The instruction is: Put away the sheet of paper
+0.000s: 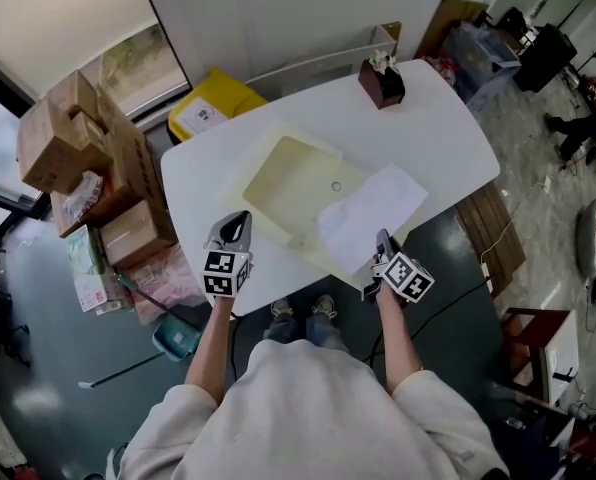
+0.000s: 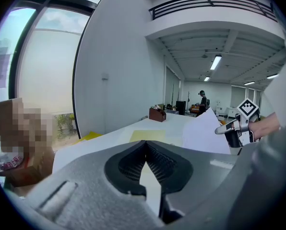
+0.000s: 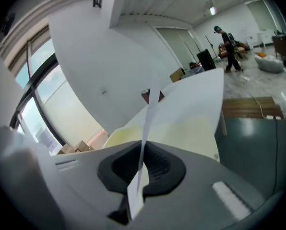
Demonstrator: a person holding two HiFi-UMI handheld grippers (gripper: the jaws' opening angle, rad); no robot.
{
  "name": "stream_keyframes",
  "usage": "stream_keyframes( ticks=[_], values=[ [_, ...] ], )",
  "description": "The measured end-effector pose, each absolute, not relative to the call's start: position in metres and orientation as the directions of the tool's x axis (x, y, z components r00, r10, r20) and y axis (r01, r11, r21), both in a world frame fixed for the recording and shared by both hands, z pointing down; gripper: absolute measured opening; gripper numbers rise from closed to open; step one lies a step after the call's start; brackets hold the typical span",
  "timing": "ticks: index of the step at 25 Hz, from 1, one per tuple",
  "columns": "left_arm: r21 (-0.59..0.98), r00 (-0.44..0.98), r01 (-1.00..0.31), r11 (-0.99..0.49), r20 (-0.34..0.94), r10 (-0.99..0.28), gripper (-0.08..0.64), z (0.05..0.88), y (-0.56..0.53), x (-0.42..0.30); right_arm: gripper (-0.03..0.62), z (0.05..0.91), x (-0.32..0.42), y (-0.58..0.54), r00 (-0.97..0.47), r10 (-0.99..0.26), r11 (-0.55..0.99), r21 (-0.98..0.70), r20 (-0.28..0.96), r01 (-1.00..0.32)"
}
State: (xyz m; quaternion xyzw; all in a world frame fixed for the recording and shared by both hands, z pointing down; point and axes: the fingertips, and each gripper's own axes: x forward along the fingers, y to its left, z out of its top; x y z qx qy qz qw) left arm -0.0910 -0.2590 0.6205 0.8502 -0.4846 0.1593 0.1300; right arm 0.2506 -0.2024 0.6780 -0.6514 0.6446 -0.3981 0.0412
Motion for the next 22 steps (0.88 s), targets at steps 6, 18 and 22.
stream_keyframes(
  ticks=[6, 18, 22],
  values=[
    [0.067, 0.484, -0.862, -0.502, 0.399, -0.778, 0.006, 0.622, -0.258, -0.089, 0.002, 0.730, 0.259, -0.179, -0.226, -0.839, -0.282, -0.751, 0.495, -0.597],
    [0.068, 0.465, -0.874, -0.481, 0.403, -0.788, 0.006, 0.622, -0.255, -0.098, 0.002, 0.750, 0.231, -0.186, -0.351, -0.781, -0.241, -0.768, 0.516, -0.593],
    [0.069, 0.453, -0.881, -0.467, 0.404, -0.795, 0.006, 0.622, -0.252, -0.106, 0.002, 0.747, 0.214, -0.201, -0.385, -0.768, -0.204, -0.766, 0.512, -0.610]
  ],
)
